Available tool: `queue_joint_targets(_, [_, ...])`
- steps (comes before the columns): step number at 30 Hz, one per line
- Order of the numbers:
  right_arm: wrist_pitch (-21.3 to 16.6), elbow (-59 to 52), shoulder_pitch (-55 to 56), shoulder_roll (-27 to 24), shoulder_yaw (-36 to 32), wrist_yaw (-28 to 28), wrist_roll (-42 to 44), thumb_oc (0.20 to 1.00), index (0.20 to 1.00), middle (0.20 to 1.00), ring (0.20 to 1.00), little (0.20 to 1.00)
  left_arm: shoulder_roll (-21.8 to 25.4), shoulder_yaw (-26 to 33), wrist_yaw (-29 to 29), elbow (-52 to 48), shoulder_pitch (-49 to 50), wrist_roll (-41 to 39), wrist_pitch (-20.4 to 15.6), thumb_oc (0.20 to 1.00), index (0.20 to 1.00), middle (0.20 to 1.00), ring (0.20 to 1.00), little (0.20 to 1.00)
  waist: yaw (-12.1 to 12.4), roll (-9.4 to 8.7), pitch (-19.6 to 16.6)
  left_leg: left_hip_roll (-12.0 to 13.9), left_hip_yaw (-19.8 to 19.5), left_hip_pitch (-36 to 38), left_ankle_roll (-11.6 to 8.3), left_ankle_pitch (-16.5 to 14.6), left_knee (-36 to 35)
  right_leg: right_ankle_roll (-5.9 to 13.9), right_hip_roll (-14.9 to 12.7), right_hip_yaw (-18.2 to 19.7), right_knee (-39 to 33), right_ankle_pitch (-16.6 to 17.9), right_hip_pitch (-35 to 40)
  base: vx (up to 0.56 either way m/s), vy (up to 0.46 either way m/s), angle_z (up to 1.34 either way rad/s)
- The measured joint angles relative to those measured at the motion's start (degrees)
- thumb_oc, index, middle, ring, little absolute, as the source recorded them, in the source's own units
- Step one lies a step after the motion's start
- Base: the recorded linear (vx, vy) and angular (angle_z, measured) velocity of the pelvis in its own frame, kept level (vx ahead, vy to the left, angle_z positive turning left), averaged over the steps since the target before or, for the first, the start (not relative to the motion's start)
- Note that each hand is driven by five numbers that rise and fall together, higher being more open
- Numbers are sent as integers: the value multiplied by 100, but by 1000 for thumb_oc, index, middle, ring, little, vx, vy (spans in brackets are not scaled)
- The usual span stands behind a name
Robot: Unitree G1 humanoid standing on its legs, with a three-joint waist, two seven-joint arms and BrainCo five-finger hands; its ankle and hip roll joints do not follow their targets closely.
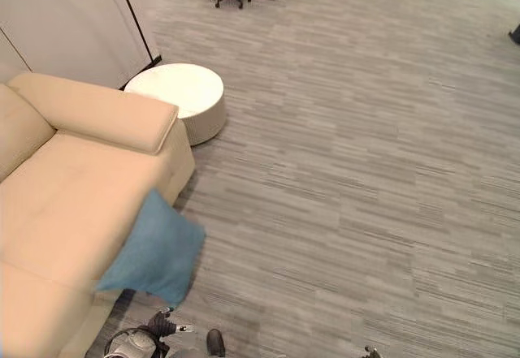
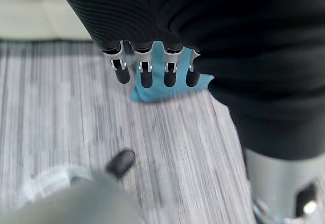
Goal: Pick up all the scattered cushions and arrange them neatly on the sofa.
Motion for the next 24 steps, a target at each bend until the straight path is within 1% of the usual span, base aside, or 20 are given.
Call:
queue_joint_targets(1, [1, -48, 23, 10, -13, 22, 0, 1000, 1000, 1000, 1000, 1000, 50, -10, -1, 4, -38, 0, 7, 1000, 1000, 1000, 1000, 1000, -36, 20, 24, -166, -199, 81, 91, -71, -36, 164, -203, 213, 1165, -28, -478, 213, 37, 80])
queue_joint_targets(2, [-2, -92, -5, 17, -27, 34, 0, 1000, 1000, 1000, 1000, 1000, 66, -55, 3, 1, -83, -4, 2, 1000, 1000, 1000, 1000, 1000, -44, 50, 62, -306, -351, 214, 162, -104, -76, 159, -315, 467, 1906, -48, -846, 230, -9, 76])
queue_joint_targets(3, [1, -108, -47, 9, -33, 45, 0, 1000, 1000, 1000, 1000, 1000, 56, -98, 5, -15, -165, -12, -11, 1000, 1000, 1000, 1000, 1000, 0, 157, 132, -341, -481, 308, 185, -186, -98, 75, -244, 680, 1928, -98, -1215, 227, -52, 66])
queue_joint_targets(4, [-4, -153, -175, -5, -43, 46, -1, 1000, 1000, 1000, 1000, 1000, 58, -144, 5, -9, -209, -16, -6, 1000, 1000, 1000, 1000, 1000, 0, 256, 223, -329, -525, 389, 189, -208, -117, 4, -132, 761, 1668, -134, -1517, 108, -47, 55])
queue_joint_targets(5, [-16, -226, -261, -8, -26, 44, 0, 1000, 1000, 1000, 1000, 1000, 42, -143, 2, -8, -220, -22, -5, 1000, 1000, 1000, 1000, 1000, -66, 364, 286, -326, -633, 418, 142, -234, -116, -18, -30, 852, 1106, -121, -1753, 174, -101, 69])
queue_joint_targets(6, [-41, -263, -276, -4, 5, 50, -1, 1000, 1000, 1000, 1000, 1000, 24, -157, 2, -8, -192, -35, -8, 1000, 1000, 1000, 1000, 1000, -65, 392, 311, -373, -631, 458, 89, -268, -114, -8, 15, 844, 681, -16, -1991, 172, -112, 88])
queue_joint_targets(7, [-54, -274, -254, 34, 12, 59, 0, 1000, 1000, 1000, 1000, 1000, -3, -175, 4, -14, -170, -37, -11, 1000, 1000, 1000, 1000, 1000, -67, 333, 348, -416, -653, 580, 2, -403, -107, -43, 52, 862, 371, 239, -2160, 219, -153, 66])
queue_joint_targets(8, [-62, -328, -274, 71, -1, 74, -1, 1000, 1000, 1000, 1000, 1000, 39, -177, 16, -30, -91, -38, -43, 1000, 1000, 1000, 1000, 1000, -30, 253, 349, -455, -685, 650, -81, -568, -51, -73, 167, 1031, 236, 421, -2411, 200, -181, 49])
queue_joint_targets(9, [-78, -355, -299, 67, 27, 71, -2, 1000, 1000, 1000, 1000, 1000, 103, -124, 0, 46, -35, -38, -15, 1000, 1000, 1000, 1000, 1000, -49, 200, 382, -456, -748, 661, -80, -693, 33, -28, 330, 1292, -219, 582, -2466, 153, -147, 47])
queue_joint_targets(10, [-60, -333, -348, 87, 12, 70, -3, 1000, 1000, 1000, 1000, 1000, 109, -115, 4, 66, 0, -38, 2, 1000, 1000, 1000, 1000, 1000, -47, 68, 461, -505, -969, 731, -75, -790, 134, 85, 459, 1596, -834, 860, -2436, 164, -166, 79])
queue_joint_targets(11, [-38, -213, -282, 107, 16, 78, -2, 1000, 1000, 1000, 1000, 1000, 96, -127, 1, 69, 27, -37, 1, 1000, 1000, 1000, 1000, 1000, -121, -35, 493, -504, -1144, 796, -93, -889, 182, 20, 465, 1748, -1026, 1048, -2367, 160, -191, 113])
queue_joint_targets(12, [-14, -168, -160, 112, -12, 89, -2, 1000, 1000, 1000, 1000, 1000, 85, -139, -1, 64, 74, -38, -5, 1000, 1000, 1000, 1000, 1000, -160, -129, 469, -532, -1351, 968, -148, -997, 228, -20, 417, 1697, -1075, 1086, -2187, 215, -275, 103])
queue_joint_targets(13, [5, -58, -158, 97, -64, 90, -2, 1000, 1000, 1000, 1000, 1000, 50, -118, 4, 56, 156, -35, -25, 1000, 1000, 1000, 1000, 1000, -131, -129, 475, -453, -1460, 1101, -256, -1090, 275, -186, 421, 1615, -1088, 1533, -2006, 214, -297, 90])
queue_joint_targets(15, [5, 57, -142, 85, -92, 89, -2, 1000, 1000, 1000, 1000, 1000, 0, -60, 0, 88, 144, -37, -50, 1000, 1000, 1000, 1000, 1000, -134, -7, 400, -181, -1586, 1123, -399, -1158, 692, -364, 514, 1222, -1445, 1688, -1520, 149, -253, 80])
queue_joint_targets(17, [-6, 35, -173, 63, -94, 92, -1, 1000, 1000, 1000, 1000, 1000, -33, 51, 1, 85, 118, -42, -73, 1000, 1000, 1000, 1000, 1000, 0, -72, 334, -56, -1539, 824, -669, -1024, 1651, -748, 579, 1018, -2297, 1945, -777, 82, -279, 60])
queue_joint_targets(19, [-60, -75, -254, 30, -66, 85, 4, 1000, 1000, 1000, 1000, 1000, -44, 195, 9, 88, 111, -69, -115, 1000, 1000, 1000, 1000, 1000, 127, -170, 252, 50, -1389, 119, -951, -895, 2965, -1072, 583, 851, -2602, 1972, -539, 33, -170, 40])
queue_joint_targets(20, [-78, -100, -275, 29, -42, 74, 5, 1000, 1000, 1000, 1000, 1000, -28, 221, 8, 77, 32, -85, -117, 1000, 1000, 1000, 1000, 1000, 140, -189, 246, 207, -1139, -231, -1076, -854, 3565, -1146, 595, 721, -2728, 1966, -410, 47, -129, 52])
queue_joint_targets(21, [-79, -97, -286, 32, -26, 76, 5, 1000, 1000, 1000, 1000, 1000, -17, 221, 7, 37, 5, -119, -123, 1000, 1000, 1000, 1000, 1000, 179, -211, 252, 315, -967, -342, -1078, -871, 3522, -1196, 620, 664, -2729, 1944, -376, 46, -98, 66])
queue_joint_targets(23, [-112, -88, -286, 38, 17, 80, 10, 1000, 1000, 1000, 1000, 1000, 9, 211, 7, -17, 6, -232, -111, 1000, 1000, 1000, 1000, 1000, 26, -232, 303, 652, -399, -543, -1107, -843, 2686, -1246, 652, 191, -2878, 1841, -106, 56, -96, 82])
queue_joint_targets(24, [-108, -86, -274, 35, 17, 82, 10, 1000, 1000, 1000, 1000, 1000, 7, 209, 7, -20, 18, -233, -120, 1000, 1000, 1000, 1000, 1000, -11, -248, 328, 701, -263, -556, -1124, -821, 2321, -1187, 650, 59, -2888, 1774, -56, 62, -49, 82])
